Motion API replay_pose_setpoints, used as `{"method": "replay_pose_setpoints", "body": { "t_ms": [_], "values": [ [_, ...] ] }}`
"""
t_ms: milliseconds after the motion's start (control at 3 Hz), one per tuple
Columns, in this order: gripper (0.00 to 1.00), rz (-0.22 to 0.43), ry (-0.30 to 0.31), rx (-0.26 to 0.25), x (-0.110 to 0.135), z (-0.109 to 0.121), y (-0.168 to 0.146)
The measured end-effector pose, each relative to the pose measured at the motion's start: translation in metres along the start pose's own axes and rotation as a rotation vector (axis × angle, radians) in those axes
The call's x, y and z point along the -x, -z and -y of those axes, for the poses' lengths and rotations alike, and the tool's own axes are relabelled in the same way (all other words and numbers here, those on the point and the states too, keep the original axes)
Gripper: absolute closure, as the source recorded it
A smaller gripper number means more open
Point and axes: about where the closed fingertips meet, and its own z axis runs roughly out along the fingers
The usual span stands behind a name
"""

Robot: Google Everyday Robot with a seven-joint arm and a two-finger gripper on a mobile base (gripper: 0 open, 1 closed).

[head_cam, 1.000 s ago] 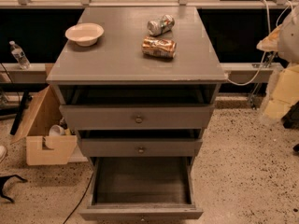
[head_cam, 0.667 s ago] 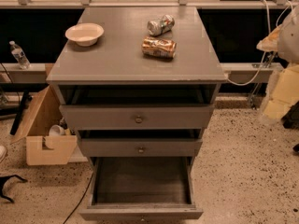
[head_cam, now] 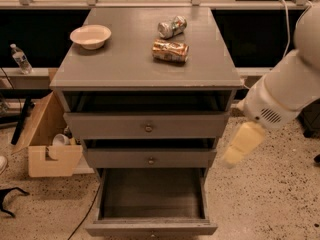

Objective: Close bottom drawer

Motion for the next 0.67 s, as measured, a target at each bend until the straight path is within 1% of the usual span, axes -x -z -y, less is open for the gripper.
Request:
{"method": "replay_pose_setpoints", "body": {
  "t_ms": [333,667],
  "values": [
    [0.00,0.085,-0.139,0.059,0.0133,-0.0107,-0.0793],
    [0.00,0.084,-0.139,0.061,0.0130,-0.0113,-0.0798]
  ]
}}
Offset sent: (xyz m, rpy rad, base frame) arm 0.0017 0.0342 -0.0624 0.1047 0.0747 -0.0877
